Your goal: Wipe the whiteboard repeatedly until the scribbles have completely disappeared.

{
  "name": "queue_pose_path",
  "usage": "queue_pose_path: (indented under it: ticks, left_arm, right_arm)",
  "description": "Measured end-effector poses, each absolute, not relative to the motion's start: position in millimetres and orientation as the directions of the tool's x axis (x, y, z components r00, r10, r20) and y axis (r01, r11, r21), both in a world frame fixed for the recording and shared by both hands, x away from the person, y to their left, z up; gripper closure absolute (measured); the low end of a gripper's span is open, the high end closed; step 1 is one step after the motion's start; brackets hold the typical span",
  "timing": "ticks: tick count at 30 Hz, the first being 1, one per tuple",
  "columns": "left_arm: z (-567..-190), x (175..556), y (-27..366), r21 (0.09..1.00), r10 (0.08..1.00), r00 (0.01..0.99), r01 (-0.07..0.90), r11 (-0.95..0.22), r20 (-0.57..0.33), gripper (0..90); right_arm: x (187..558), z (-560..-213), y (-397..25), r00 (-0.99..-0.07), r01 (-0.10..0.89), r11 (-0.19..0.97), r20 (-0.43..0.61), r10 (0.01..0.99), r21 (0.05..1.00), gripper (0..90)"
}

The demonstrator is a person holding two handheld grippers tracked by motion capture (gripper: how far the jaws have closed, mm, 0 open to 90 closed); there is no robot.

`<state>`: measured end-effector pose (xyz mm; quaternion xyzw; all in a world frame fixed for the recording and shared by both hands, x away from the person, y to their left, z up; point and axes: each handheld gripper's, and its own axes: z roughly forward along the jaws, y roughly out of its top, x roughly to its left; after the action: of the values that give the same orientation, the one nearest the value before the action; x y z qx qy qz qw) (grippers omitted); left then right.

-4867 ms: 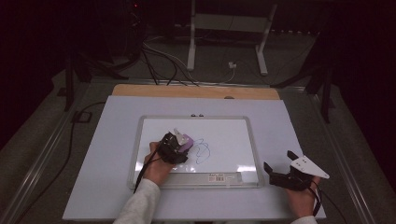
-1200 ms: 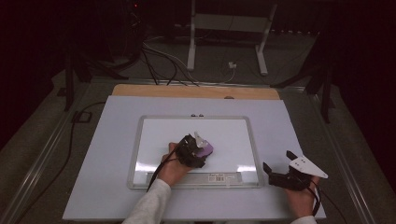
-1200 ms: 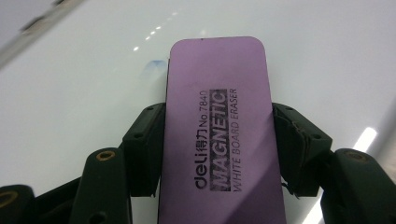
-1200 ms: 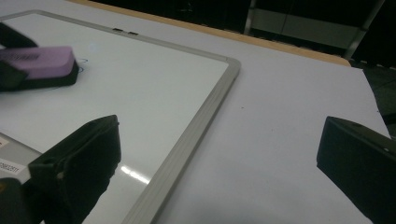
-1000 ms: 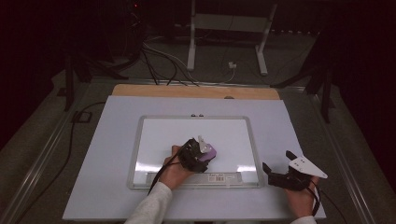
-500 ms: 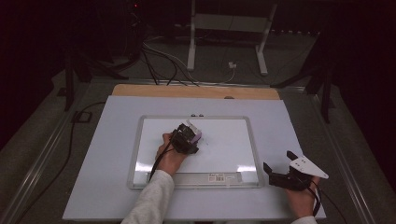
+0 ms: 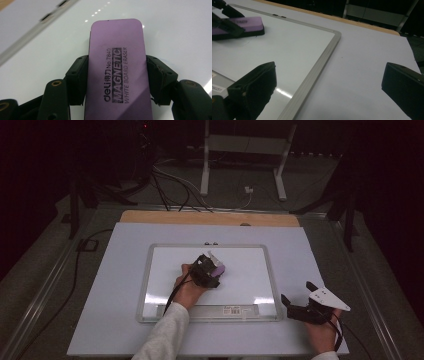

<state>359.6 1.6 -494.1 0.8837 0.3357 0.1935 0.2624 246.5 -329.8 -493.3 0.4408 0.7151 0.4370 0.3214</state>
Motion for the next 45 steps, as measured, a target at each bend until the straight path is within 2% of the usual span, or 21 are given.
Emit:
queue_pose_path:
  ticks: [5, 9, 18, 25, 27, 30, 39, 45]
  left_arm:
    - [-494, 334, -12, 0.598, 0.623, 0.769, 0.434, -0.674, 0.145, 41.3]
    - [-493, 332, -15, 0.591, 0.612, 0.774, 0.42, -0.689, 0.163, 41.3]
    - [-493, 364, -5, 0.578, 0.711, 0.675, 0.506, -0.64, 0.197, 41.4]
    - [-494, 389, 16, 0.58, 0.8, 0.572, 0.594, -0.557, 0.183, 41.4]
    - [-494, 391, 17, 0.579, 0.804, 0.57, 0.602, -0.55, 0.171, 41.4]
    - [-493, 388, 13, 0.574, 0.802, 0.564, 0.596, -0.561, 0.199, 41.4]
    - [-491, 358, -15, 0.561, 0.686, 0.694, 0.487, -0.67, 0.217, 41.4]
    - [-490, 336, -32, 0.562, 0.622, 0.758, 0.432, -0.705, 0.197, 41.3]
  right_arm:
    - [246, -493, -331, -0.404, 0.347, 0.229, -0.075, 0.912, 0.91, 0.1]
    - [246, -493, -330, -0.404, 0.35, 0.23, -0.075, 0.912, 0.908, 0.1]
    - [246, -493, -330, -0.401, 0.35, 0.233, -0.08, 0.913, 0.907, 0.1]
    - [246, -493, -330, -0.402, 0.347, 0.233, -0.081, 0.912, 0.908, 0.1]
    - [246, -493, -330, -0.402, 0.348, 0.233, -0.08, 0.912, 0.908, 0.1]
    - [246, -493, -330, -0.403, 0.348, 0.234, -0.081, 0.912, 0.908, 0.1]
    - [246, -493, -330, -0.403, 0.348, 0.234, -0.081, 0.912, 0.908, 0.1]
    - [246, -493, -329, -0.405, 0.346, 0.238, -0.084, 0.91, 0.908, 0.1]
